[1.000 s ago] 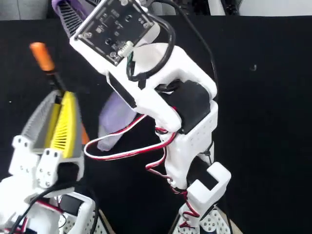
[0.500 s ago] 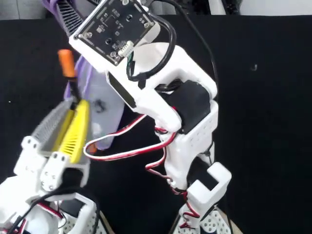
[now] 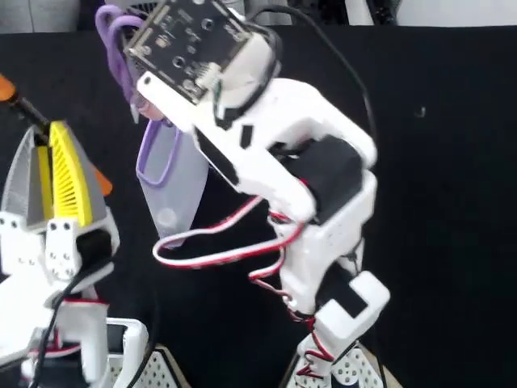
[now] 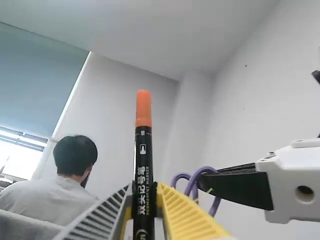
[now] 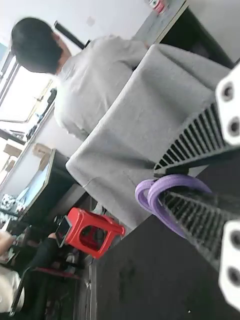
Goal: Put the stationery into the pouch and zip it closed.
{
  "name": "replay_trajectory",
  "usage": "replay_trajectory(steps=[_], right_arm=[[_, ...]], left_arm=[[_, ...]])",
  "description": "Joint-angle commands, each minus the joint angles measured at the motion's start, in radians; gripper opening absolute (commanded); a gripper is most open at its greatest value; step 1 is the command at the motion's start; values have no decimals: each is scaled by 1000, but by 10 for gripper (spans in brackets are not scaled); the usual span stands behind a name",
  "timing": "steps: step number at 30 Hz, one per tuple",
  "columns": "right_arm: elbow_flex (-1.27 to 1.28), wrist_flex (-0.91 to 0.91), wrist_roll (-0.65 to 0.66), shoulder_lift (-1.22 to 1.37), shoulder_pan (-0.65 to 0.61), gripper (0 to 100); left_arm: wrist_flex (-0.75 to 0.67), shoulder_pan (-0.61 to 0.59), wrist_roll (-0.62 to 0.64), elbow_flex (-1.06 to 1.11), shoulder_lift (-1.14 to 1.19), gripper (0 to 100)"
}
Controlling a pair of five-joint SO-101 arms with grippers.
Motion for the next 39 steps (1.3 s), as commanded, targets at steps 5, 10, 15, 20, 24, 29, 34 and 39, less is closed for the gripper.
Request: replay_trajectory(steps=[5, 10, 15, 20, 24, 29, 34, 39], right_arm=[[-45, 100, -112, -108, 170, 11], [-44, 80, -120, -113, 178, 11], [-33, 37, -115, -104, 150, 11], [27, -31, -95, -107, 72, 11], [84, -95, -23, -107, -11, 11], [114, -161, -12, -107, -52, 11], [117, -201, -11, -107, -61, 11], [117, -210, -11, -105, -61, 13]], left_arm=[[-377, 117, 204, 228, 0, 29], [-407, 228, 233, 269, 0, 29], [-407, 274, 284, 271, 0, 29], [-411, 268, 359, 263, -2, 29], [-413, 245, 359, 263, -3, 29], [-413, 148, 404, 236, -3, 29], [-407, 84, 569, 255, 2, 30], [-413, 84, 588, 295, 2, 30]])
